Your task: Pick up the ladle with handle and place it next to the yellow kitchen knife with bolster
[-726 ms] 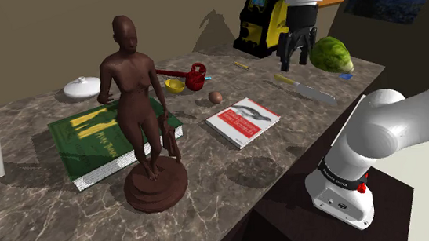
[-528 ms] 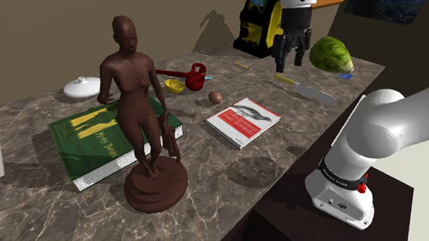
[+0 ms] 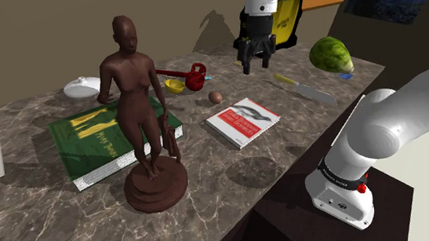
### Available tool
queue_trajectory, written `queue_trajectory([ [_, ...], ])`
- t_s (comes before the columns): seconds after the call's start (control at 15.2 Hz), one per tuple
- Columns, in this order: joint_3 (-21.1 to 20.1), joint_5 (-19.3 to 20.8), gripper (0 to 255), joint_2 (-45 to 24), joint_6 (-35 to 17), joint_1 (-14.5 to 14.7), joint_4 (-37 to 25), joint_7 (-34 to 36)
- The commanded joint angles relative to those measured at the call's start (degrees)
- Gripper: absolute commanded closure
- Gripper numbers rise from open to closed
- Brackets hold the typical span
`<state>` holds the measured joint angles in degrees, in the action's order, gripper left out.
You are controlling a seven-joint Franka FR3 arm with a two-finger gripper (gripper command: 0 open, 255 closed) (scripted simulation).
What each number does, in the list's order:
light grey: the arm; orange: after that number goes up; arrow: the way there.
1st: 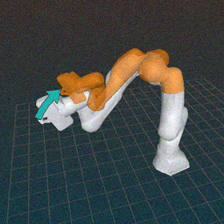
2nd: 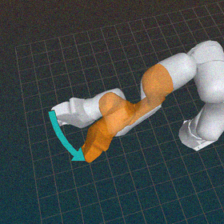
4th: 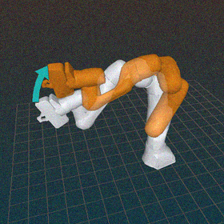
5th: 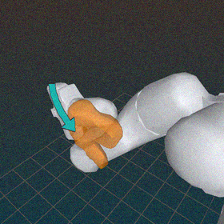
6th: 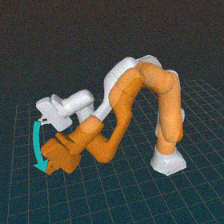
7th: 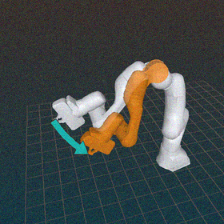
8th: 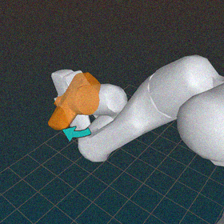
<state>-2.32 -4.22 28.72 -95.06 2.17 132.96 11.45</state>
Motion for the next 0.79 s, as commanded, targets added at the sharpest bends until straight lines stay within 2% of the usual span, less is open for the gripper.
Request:
queue_trajectory([
  [0.0, -0.77, -0.31, 0, -4.16, -3.03, 0.36, -1.68, 0.6],
  [0.73, -3.62, 0.73, 0, -27.14, -11.93, 1.77, -18.43, 3.58],
])
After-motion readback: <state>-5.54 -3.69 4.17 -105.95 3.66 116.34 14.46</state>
